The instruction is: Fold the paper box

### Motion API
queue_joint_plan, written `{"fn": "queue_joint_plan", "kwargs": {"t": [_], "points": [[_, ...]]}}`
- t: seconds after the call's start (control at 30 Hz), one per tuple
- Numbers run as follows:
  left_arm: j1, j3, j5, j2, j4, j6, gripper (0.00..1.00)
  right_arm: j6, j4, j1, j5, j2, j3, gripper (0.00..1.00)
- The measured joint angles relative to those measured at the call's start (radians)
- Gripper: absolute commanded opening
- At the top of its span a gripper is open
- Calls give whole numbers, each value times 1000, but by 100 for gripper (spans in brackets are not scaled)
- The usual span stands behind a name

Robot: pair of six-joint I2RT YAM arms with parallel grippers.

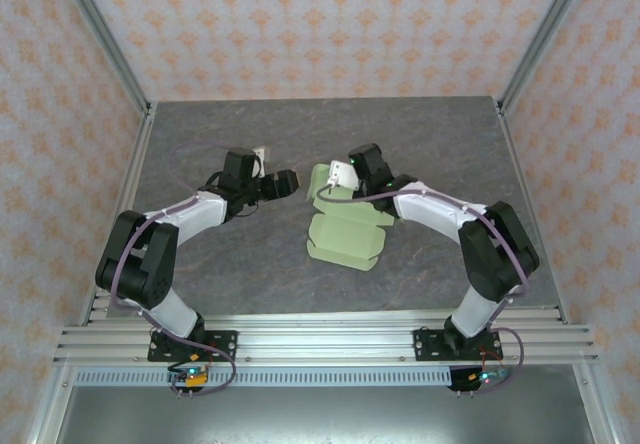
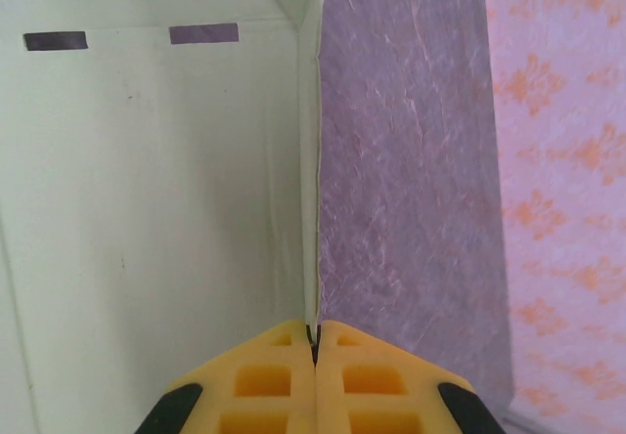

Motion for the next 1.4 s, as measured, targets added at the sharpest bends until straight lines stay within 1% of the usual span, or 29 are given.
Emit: {"fn": "queue_joint_plan", "kwargs": {"t": [0.1,0.2,0.33,0.43,0.57,0.63,0.7,0.87,1.0,1.13,1.17,1.27,1.4], "points": [[0,-25,0,0,27,26,86,-65,58,19,8,0,-38,5],[0,-73,-5,0,102,73,86,-116,95,19,-6,0,-57,5],[0,-193,-26,-23,231,141,87,-181,96,17,-96,-4,-57,5],[0,-241,-25,-42,278,188,87,-277,108,17,-176,-4,-63,5],[0,-275,-18,-57,354,214,87,-357,134,19,-232,3,-70,5],[0,-324,-18,-73,411,215,87,-388,136,19,-247,8,-66,5],[0,-364,-10,-81,435,223,87,-409,140,19,-259,13,-63,5],[-2,-391,48,-81,465,233,85,-437,170,19,-285,15,-70,5],[-15,-394,90,-69,528,241,83,-439,285,19,-291,14,-141,5],[-60,-393,142,-42,554,294,82,-435,376,19,-291,11,-224,5],[-74,-393,148,-39,560,307,81,-433,389,19,-291,8,-237,6],[-108,-391,159,-37,567,340,71,-416,425,19,-292,-15,-266,5],[-110,-372,162,-34,570,352,72,-387,464,19,-292,-44,-276,5]]}}
